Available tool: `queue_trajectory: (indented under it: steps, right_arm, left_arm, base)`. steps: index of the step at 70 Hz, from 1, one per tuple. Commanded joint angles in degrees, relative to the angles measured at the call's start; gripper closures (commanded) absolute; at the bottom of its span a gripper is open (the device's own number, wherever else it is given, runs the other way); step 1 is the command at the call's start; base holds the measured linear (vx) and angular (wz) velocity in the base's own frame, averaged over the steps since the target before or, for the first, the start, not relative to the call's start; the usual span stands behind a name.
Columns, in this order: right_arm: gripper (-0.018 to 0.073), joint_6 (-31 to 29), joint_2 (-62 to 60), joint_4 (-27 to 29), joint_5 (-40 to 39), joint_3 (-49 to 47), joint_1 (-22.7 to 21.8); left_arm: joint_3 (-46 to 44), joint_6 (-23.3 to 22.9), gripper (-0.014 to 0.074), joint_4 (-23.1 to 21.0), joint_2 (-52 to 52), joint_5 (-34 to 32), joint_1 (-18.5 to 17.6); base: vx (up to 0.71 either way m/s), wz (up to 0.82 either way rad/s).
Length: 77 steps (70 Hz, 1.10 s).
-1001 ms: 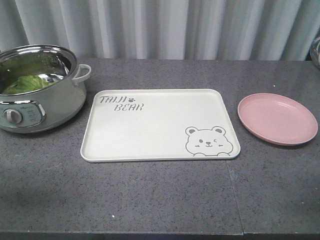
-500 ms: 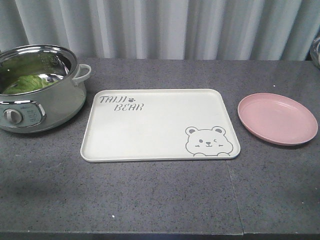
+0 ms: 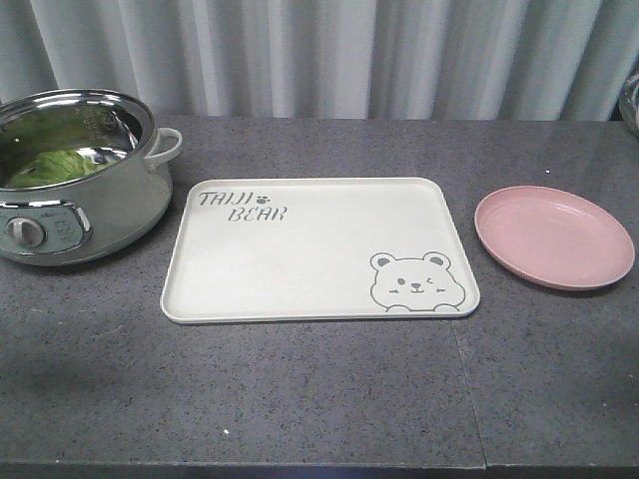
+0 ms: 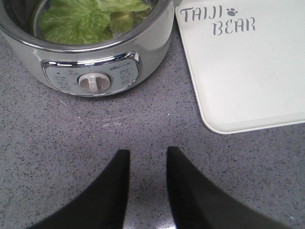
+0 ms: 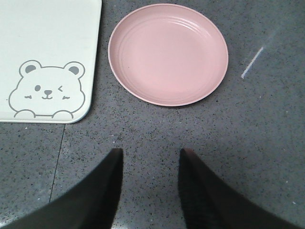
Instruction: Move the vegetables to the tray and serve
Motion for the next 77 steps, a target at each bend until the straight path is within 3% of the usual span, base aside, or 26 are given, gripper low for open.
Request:
queue_trajectory:
  steps: [1,10,19,33,45,68,77]
  right_arm:
    - [0.0135,-0.8,-0.6,-0.7,-2.9,-1.9,-0.3]
    - [0.0015,-0.6,-0.6,-0.7,-3.5,-1.9,-0.3]
    - [-0.0017,-0.5,-0.6,-0.7,-3.7,-1.9,-0.3]
    - [-0.0017,-0.5,-0.6,-0.7,-3.7,-1.9,-0.3]
    - [-0.0017,-0.5,-0.6,-0.4,-3.7,-1.9,-0.3]
    - [-0.0017,-0.5,-0.6,-0.2,-3.7,-1.9,-0.3]
    - [-0.0017,-0.5,-0.6,-0.2,-3.7,-1.9,-0.3]
  left_arm:
    - [-1.8,-0.5,0.0231,-0.2,-0.7,-3.3,0.2]
    - [-1.8,-0.5,0.0064,-0.2,-0.7,-3.3,0.2]
    - [-1.8,-0.5,-0.0016,-0.2,-0.7,-3.2,0.2]
    - [-2.9,-0.3,-0.0010,1.5,-0.4,-3.7,0.2]
    - [-10.6,-0.5,-0.0006,1.9,4.2,-3.6,0.2]
    - [-32.5,-0.7,0.0001,1.9,27.1,0.8,0.3]
    - [-40.1,-3.7,0.0002,5.1,35.7,2.1,0.3]
  base:
    - [0.00,0.00]
    - [0.00,0.00]
    - [0.00,0.00]
    - [0.00,0.00]
    - [0.00,0.00]
    - [0.00,0.00]
    - [0.00,0.00]
